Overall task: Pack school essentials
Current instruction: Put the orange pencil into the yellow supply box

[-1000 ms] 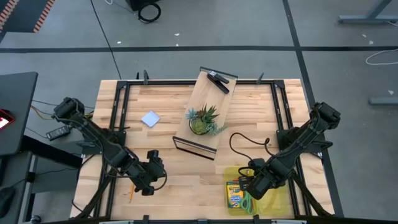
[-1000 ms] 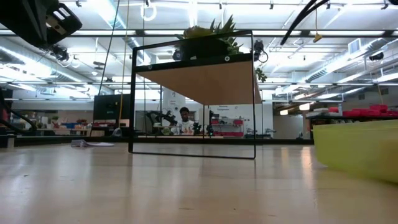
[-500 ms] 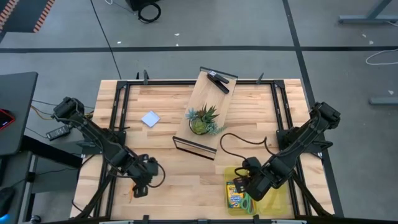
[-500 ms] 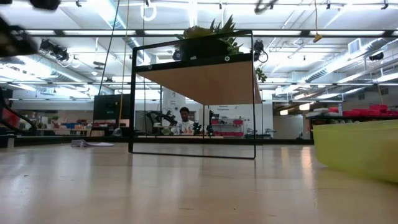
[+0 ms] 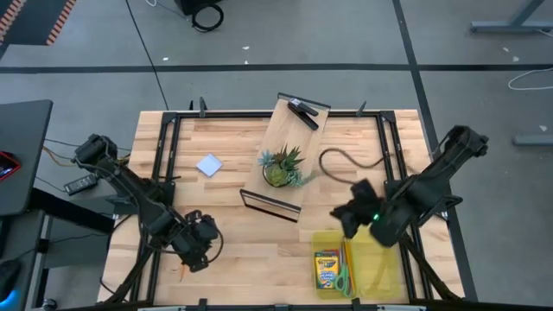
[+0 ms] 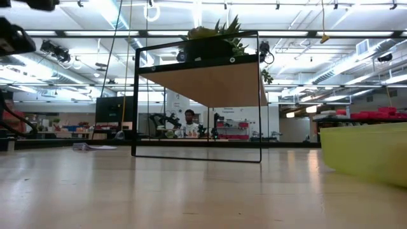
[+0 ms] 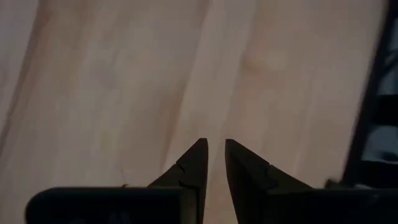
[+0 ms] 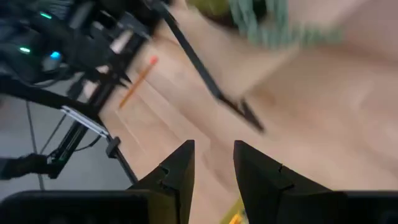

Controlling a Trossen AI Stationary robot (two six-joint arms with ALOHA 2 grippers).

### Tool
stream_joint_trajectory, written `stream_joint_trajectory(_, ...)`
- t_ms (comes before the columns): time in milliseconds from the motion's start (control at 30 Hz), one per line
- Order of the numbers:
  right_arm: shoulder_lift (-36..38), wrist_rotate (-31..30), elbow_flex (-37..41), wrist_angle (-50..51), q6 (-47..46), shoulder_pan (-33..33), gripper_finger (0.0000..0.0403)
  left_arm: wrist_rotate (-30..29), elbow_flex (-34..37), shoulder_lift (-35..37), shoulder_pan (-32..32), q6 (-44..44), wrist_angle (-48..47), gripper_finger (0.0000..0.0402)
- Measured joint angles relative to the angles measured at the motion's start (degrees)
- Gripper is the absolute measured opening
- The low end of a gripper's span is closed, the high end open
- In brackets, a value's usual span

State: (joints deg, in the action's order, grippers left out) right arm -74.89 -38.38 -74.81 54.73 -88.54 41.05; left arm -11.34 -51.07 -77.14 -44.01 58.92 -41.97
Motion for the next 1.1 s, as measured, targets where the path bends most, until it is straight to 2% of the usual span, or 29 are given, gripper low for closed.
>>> stream_joint_trajectory(100, 4.81, -0.9, 0.0, -0.04, 10.34, -1.13, 0.0117, -1.78, 0.0, 0.0, 0.02, 0.82, 0.85, 0.0059)
stream_joint_trajectory(300, 12.79, -0.76, -0.02, -0.32, 27.36, -4.69, 0.0117, -2.09, 0.0, 0.0, 1.88, 14.29, -0.71, 0.0049)
stream_joint_trajectory(433, 16.51, 0.14, -0.02, -1.4, 33.66, -5.75, 0.0117, -5.01, 0.0, 0.0, 2.17, 22.56, -1.46, 0.0048)
stream_joint_trajectory(533, 18.85, 0.56, -0.02, -1.65, 38.13, -5.79, 0.0117, -7.83, 0.0, 0.0, 1.72, 28.47, -5.41, 0.0048)
stream_joint_trajectory(700, 21.44, -1.29, -0.02, -1.67, 42.35, -5.8, 0.0117, -8.33, 0.0, 0.02, 0.27, 36.69, -15.67, 0.0048)
stream_joint_trajectory(767, 21.59, -2.66, -0.02, -1.65, 43.01, -5.8, 0.0117, -8.26, 0.11, 0.02, -0.13, 37.93, -17.0, 0.0048)
stream_joint_trajectory(867, 21.29, -2.83, -0.02, -1.52, 43.22, -5.8, 0.0117, -7.78, 2.93, 0.78, 0.19, 38.29, -14.22, 0.0047)
stream_joint_trajectory(967, 20.75, -2.83, -0.02, -1.06, 43.27, -5.78, 0.0117, -6.23, 9.03, 2.35, 1.03, 38.37, -5.15, 0.0044)
stream_joint_trajectory(1100, 20.57, -2.94, -0.02, -1.06, 43.65, -5.78, 0.0117, 0.36, 17.31, 6.21, 2.97, 38.47, 5.83, 0.0039)
